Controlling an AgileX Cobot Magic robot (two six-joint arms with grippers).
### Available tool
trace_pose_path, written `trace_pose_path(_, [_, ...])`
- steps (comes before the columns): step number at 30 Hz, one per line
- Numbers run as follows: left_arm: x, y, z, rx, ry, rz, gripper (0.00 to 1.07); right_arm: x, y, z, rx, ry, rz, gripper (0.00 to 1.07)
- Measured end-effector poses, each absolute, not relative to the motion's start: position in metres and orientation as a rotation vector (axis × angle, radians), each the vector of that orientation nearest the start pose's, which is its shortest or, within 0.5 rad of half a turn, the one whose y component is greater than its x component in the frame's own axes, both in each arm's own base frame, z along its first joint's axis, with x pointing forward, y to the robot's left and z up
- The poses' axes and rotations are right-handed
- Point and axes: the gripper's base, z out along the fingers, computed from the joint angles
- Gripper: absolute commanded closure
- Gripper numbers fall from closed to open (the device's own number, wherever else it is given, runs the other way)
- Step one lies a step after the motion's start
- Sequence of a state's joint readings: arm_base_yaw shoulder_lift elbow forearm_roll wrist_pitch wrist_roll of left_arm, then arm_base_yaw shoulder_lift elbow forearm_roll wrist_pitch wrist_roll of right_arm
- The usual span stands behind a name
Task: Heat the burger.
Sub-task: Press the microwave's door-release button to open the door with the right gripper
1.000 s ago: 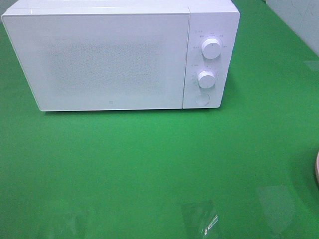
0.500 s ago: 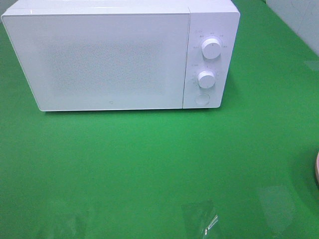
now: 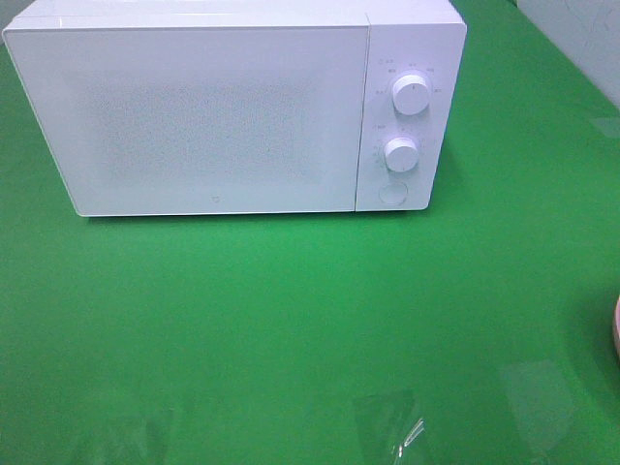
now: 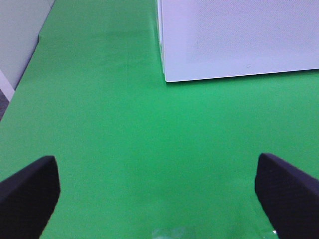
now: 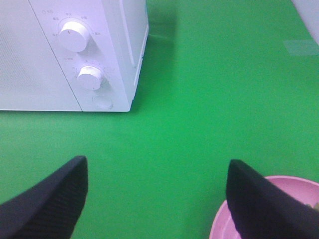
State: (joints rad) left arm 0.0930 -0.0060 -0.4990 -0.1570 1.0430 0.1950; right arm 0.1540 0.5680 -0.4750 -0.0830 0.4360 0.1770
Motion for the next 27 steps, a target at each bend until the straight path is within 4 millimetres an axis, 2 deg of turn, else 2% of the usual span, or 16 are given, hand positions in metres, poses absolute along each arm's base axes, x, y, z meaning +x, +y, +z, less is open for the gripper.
trace_pose_path(10, [-0.004,-0.013,0.279,0.109,2.009,-0.004,0.07,0.149,0.021,0.280,-0.045,1.983,0.144,0.32])
trace_pose_path(14, [-0.004,-0.013,0.279,0.109,2.009,-0.004,0.07,0.173,0.026,0.272,-0.054,1.968,0.156,0.32])
trace_pose_path(17, [-0.004,-0.013,0.279,0.109,2.009,-0.004,0.07,0.177,0.027,0.269,-0.056,1.969,0.157,0.32])
trace_pose_path(19, [-0.004,-0.013,0.279,0.109,2.009,-0.004,0.07,0.185,0.028,0.265,-0.058,1.971,0.160,0.32])
trace_pose_path(21, [-0.004,-0.013,0.279,0.109,2.009,-0.004,0.07,0.200,0.032,0.255,-0.063,1.971,0.168,0.32])
trace_pose_path(23, [-0.004,-0.013,0.279,0.109,2.009,-0.004,0.07,0.200,0.032,0.255,-0.063,1.971,0.168,0.32])
trace_pose_path(25, [-0.004,-0.013,0.279,0.109,2.009,-0.004,0.07,0.217,0.035,0.244,-0.068,1.947,0.181,0.32])
trace_pose_path(27, [-0.004,-0.013,0.279,0.109,2.009,-0.004,0.07,0.223,0.037,0.240,-0.069,1.930,0.188,0.32])
